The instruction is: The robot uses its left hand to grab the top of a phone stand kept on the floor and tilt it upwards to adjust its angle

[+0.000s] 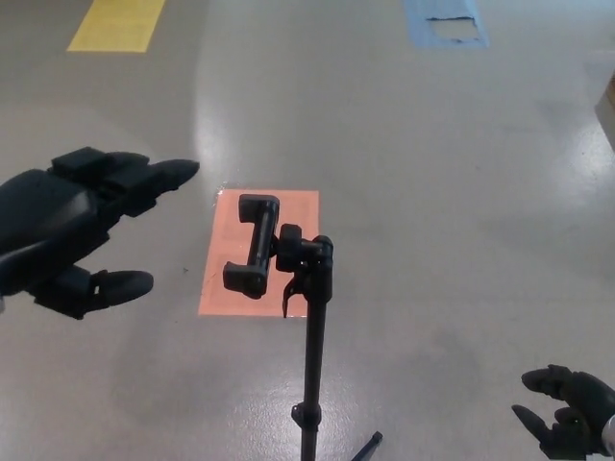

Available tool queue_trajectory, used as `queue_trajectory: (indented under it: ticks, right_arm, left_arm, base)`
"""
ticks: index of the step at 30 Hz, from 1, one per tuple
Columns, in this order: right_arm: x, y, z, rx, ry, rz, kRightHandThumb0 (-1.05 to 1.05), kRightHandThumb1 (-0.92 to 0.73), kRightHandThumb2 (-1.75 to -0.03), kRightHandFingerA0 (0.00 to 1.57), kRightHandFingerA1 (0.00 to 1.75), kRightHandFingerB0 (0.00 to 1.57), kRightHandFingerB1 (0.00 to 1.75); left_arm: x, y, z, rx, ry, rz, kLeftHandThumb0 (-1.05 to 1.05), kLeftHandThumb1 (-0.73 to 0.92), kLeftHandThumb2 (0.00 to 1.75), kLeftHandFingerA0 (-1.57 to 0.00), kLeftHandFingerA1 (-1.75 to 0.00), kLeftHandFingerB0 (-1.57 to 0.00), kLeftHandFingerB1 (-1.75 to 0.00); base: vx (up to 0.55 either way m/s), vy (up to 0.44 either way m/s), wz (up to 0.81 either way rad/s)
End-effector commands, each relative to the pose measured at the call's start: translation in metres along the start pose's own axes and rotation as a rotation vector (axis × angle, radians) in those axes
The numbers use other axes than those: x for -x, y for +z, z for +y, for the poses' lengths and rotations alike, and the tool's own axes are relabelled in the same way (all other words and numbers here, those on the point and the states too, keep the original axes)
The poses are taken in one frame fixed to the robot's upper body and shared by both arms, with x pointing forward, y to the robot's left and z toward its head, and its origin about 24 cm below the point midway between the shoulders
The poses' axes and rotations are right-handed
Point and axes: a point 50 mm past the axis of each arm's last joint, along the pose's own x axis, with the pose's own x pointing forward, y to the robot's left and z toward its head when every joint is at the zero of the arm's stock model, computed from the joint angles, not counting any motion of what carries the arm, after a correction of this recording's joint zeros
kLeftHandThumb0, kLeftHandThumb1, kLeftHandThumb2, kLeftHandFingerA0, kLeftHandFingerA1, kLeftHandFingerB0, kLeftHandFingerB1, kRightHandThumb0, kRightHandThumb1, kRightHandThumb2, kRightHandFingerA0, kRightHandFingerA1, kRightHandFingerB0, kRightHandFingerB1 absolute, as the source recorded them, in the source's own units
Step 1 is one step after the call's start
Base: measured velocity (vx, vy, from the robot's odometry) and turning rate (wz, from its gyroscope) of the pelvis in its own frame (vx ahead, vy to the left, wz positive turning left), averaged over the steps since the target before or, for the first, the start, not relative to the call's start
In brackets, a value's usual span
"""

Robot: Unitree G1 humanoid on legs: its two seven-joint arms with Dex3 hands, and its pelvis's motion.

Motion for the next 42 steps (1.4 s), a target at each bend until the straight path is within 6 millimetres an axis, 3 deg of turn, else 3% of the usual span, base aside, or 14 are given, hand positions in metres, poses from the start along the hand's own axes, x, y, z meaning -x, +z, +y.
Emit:
queue_trajectory:
  ticks: [1, 4, 10, 11, 13, 14, 17, 18, 27, 28, 31, 32, 34, 42]
  right_arm:
    - [0.001, -0.001, -0.009, 0.012, -0.016, 0.015, -0.65, -0.85, -0.66, 0.11, 0.25, 0.14, 0.23]
    - [0.001, -0.001, -0.008, 0.012, -0.011, 0.021, -0.69, -0.69, -0.94, 0.05, 0.37, 0.08, 0.32]
    - [0.001, -0.002, -0.007, 0.023, -0.008, 0.022, -0.69, -0.69, -0.94, 0.05, 0.38, 0.08, 0.32]
    - [0.001, -0.002, -0.007, 0.019, -0.008, 0.019, -0.63, -0.84, -0.66, 0.11, 0.26, 0.13, 0.24]
    - [0.001, -0.002, -0.007, 0.014, -0.008, 0.016, -0.64, -0.85, -0.66, 0.11, 0.27, 0.14, 0.24]
    - [0.001, -0.002, -0.008, 0.013, -0.008, 0.014, -0.69, -0.69, -0.94, 0.05, 0.36, 0.07, 0.32]
    - [0.001, -0.002, -0.008, 0.01, -0.008, 0.016, -0.63, -0.83, -0.67, 0.1, 0.25, 0.13, 0.24]
    - [0.001, -0.002, -0.008, 0.009, -0.008, 0.019, -0.69, -0.69, -0.94, 0.05, 0.34, 0.08, 0.32]
    - [0.001, 0.0, -0.01, 0.031, -0.015, 0.021, -0.68, -0.69, -0.94, 0.05, 0.37, 0.08, 0.33]
    - [0.001, 0.0, -0.01, 0.031, -0.015, 0.02, -0.64, -0.85, -0.66, 0.11, 0.26, 0.14, 0.23]
    - [0.001, 0.0, -0.01, 0.027, -0.012, 0.022, -0.64, -0.85, -0.66, 0.11, 0.25, 0.13, 0.23]
    - [0.001, 0.0, -0.011, 0.021, -0.012, 0.02, -0.68, -0.69, -0.93, 0.05, 0.37, 0.07, 0.32]
    - [0.001, 0.001, -0.011, 0.015, -0.013, 0.013, -0.65, -0.86, -0.65, 0.11, 0.28, 0.15, 0.24]
    - [0.0, 0.003, -0.013, 0.03, -0.017, 0.012, -0.69, -0.69, -0.94, 0.05, 0.36, 0.08, 0.32]
  left_arm:
    - [-0.006, 0.007, 0.009, -0.108, -0.015, -0.04, -0.91, 0.72, 1.08, -0.08, -0.27, -0.08, -0.19]
    - [-0.009, 0.012, 0.013, -0.122, -0.009, -0.06, -0.91, 0.73, 1.08, -0.08, -0.26, -0.07, -0.18]
    - [-0.012, 0.02, 0.018, -0.145, -0.005, -0.08, -0.91, 0.73, 1.08, -0.08, -0.24, -0.07, -0.16]
    - [-0.012, 0.02, 0.019, -0.152, -0.004, -0.083, -0.9, 0.72, 1.07, -0.08, -0.28, -0.07, -0.17]
    - [-0.014, 0.021, 0.021, -0.159, -0.003, -0.088, -0.91, 0.72, 1.08, -0.08, -0.29, -0.07, -0.18]
    - [-0.014, 0.021, 0.022, -0.163, -0.005, -0.091, -0.91, 0.73, 1.08, -0.08, -0.28, -0.07, -0.17]
    - [-0.016, 0.023, 0.024, -0.179, -0.016, -0.095, -0.91, 0.73, 1.09, -0.08, -0.28, -0.07, -0.18]
    - [-0.017, 0.024, 0.025, -0.186, -0.023, -0.097, -0.91, 0.73, 1.09, -0.08, -0.27, -0.07, -0.17]
    - [-0.021, 0.032, 0.022, -0.2, -0.054, -0.123, -0.93, 0.72, 1.1, -0.08, -0.26, -0.08, -0.19]
    - [-0.021, 0.033, 0.021, -0.206, -0.058, -0.125, -0.93, 0.72, 1.1, -0.08, -0.26, -0.07, -0.17]
    - [-0.021, 0.033, 0.018, -0.209, -0.063, -0.13, -0.92, 0.71, 1.09, -0.09, -0.28, -0.05, -0.18]
    - [-0.021, 0.033, 0.017, -0.208, -0.064, -0.131, -0.9, 0.7, 1.1, -0.07, -0.26, 0.0, -0.17]
    - [-0.021, 0.033, 0.015, -0.21, -0.069, -0.132, -0.9, 0.68, 1.09, -0.1, -0.27, 0.0, -0.17]
    - [-0.023, 0.033, 0.008, -0.245, -0.099, -0.154, -0.89, 0.67, 1.09, -0.16, -0.29, 0.0, -0.17]
  base:
    - [0.0, 0.0, 0.0]
    - [0.0, 0.0, 0.0]
    - [0.0, 0.0, 0.0]
    - [0.0, 0.0, 0.0]
    - [0.0, 0.0, 0.0]
    - [0.0, 0.0, 0.0]
    - [0.0, 0.0, 0.0]
    - [0.0, 0.0, 0.0]
    - [0.0, 0.0, 0.0]
    - [0.0, 0.0, 0.0]
    - [0.0, 0.0, 0.0]
    - [0.0, 0.0, 0.0]
    - [0.0, 0.0, 0.0]
    - [0.0, 0.0, 0.0]
